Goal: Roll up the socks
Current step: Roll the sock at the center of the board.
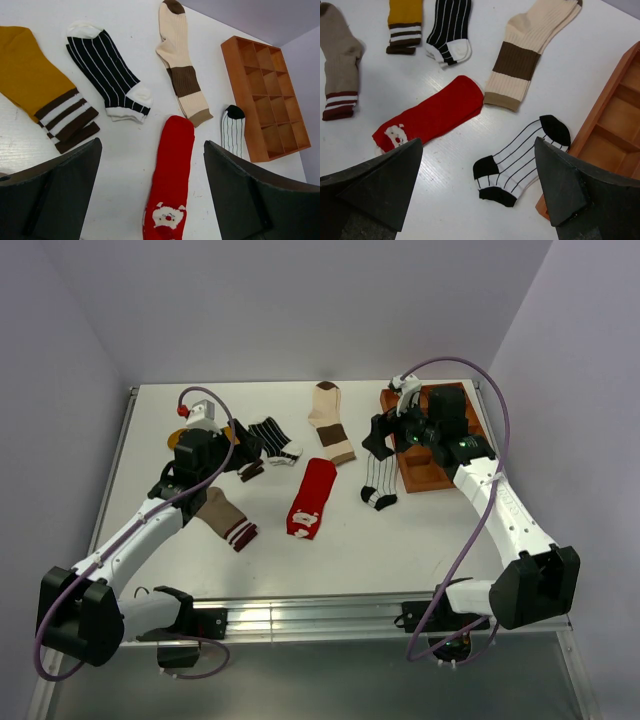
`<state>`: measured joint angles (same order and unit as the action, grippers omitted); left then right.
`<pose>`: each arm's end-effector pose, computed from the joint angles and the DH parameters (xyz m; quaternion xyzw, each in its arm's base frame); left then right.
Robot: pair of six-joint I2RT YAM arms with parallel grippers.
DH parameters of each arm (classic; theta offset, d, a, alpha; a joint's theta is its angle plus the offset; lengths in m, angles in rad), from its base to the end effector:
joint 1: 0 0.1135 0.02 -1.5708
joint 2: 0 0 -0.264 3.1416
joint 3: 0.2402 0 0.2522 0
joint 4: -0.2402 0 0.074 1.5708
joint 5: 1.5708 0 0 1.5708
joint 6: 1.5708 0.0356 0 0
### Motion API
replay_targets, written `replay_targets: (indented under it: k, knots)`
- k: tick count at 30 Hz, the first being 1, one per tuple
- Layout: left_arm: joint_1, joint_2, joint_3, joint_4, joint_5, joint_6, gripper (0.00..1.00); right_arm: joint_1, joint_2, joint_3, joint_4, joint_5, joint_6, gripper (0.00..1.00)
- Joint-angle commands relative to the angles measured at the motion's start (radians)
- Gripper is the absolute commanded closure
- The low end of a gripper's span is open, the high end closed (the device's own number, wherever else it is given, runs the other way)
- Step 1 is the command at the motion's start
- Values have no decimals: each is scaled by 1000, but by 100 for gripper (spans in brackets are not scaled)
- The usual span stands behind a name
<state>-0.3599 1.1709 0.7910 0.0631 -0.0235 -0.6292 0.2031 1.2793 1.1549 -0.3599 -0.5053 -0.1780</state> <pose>0.2540 -0.0947 0.2874 -0.1155 0.8015 -0.2701 0.5209 0.2783 0.0749 0.3465 -0.2839 0.7894 0.2202 0.4978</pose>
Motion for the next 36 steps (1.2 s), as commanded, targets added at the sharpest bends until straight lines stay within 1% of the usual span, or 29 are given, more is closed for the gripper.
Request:
replay_targets:
  k: [1,8,9,10,13,15,16,17,18,21,22,23,26,27,28,30,36]
  knots:
    - [-7,-4,25,40,2,17,10,-1,-23,-1,33,11,-14,0]
    - [-7,-7,34,32,-1,22,10,-1,-54,-21,56,63,-28,0]
    - [-7,-7,36,29,-1,23,10,1,-57,-23,59,73,-32,2]
    - [-7,-7,34,29,-1,23,11,-1,-57,-24,59,86,-35,7]
    - [-7,-10,37,29,0,20,11,-1,-43,-11,52,116,-58,13]
    - [-7,-10,40,26,-1,19,11,2,-8,9,29,122,-92,16]
    - [-7,-8,43,20,0,17,12,7,6,28,18,137,-106,20]
    - [-7,-8,45,20,0,16,12,16,43,38,-11,146,-121,22]
    - [-7,-11,45,12,2,13,12,45,58,51,-26,158,-144,25]
    - [-8,-23,40,1,-4,5,13,119,115,45,-77,211,-195,29]
    - [-8,-40,30,-2,-9,3,13,180,123,23,-79,224,-205,32]
    - [-8,-50,27,-8,-21,0,13,212,130,10,-76,258,-224,35]
    - [-8,-77,19,-34,-38,-10,13,324,150,-52,-45,306,-241,47]
    - [-8,-83,24,-43,-39,-12,13,349,161,-73,-37,312,-238,53]
    - [-8,-86,37,-55,-49,-20,13,393,166,-81,-27,315,-236,55]
    - [-8,-88,62,-107,-79,-27,13,432,181,-99,-16,323,-227,58]
    - [-7,-99,175,-192,-185,-53,11,590,252,-109,21,356,-204,60]
